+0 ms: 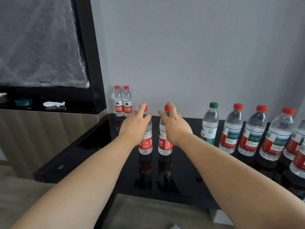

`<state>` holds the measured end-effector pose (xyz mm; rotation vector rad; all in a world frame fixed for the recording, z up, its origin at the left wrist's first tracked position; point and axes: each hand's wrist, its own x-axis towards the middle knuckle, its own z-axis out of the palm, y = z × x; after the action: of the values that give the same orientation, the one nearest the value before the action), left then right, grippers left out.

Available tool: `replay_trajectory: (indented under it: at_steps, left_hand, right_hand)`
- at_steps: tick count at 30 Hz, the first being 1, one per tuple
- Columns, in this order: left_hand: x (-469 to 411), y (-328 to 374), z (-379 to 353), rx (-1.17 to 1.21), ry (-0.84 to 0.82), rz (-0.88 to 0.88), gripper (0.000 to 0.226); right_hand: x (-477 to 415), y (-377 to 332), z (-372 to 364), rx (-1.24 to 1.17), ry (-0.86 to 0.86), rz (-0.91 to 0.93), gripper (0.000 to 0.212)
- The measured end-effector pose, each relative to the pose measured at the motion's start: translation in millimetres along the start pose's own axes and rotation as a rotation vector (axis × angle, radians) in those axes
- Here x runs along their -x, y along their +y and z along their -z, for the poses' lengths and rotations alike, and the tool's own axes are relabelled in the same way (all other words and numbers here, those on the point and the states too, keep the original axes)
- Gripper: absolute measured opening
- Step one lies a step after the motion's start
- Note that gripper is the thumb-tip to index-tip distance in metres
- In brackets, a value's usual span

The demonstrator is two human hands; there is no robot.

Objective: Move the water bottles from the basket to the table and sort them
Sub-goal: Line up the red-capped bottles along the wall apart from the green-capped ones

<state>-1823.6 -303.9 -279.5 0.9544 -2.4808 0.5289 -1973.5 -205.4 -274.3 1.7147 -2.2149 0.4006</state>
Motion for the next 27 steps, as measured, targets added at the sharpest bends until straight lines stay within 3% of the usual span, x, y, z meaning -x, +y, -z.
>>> replay_trajectory:
  at_steps: [6, 11, 20, 27]
  left_hand:
    - [4.9, 4.2, 4.2, -0.008, -0.002, -0.009, 0.079]
    - [4.1, 9.7, 11.0, 0.048, 0.008, 0.034, 0.063]
    - [2.6, 9.0, 8.4, 0.111, 0.003, 0.026, 0.067]
    - [4.5, 2.1, 5.5, 0.050, 0.016, 0.001, 0.072]
  right_hand:
    - [1.0, 4.6, 0.4, 0.084, 0.034, 0.042, 0.084]
    - [1.0, 0.4, -1.5, 0.099, 0.133, 0.033, 0.055]
    - [5.6, -8.7, 1.8, -0.025, 0.053, -0.016, 0.085]
    - [6.3, -7.4, 5.9, -0.078, 0.027, -0.013, 0.074]
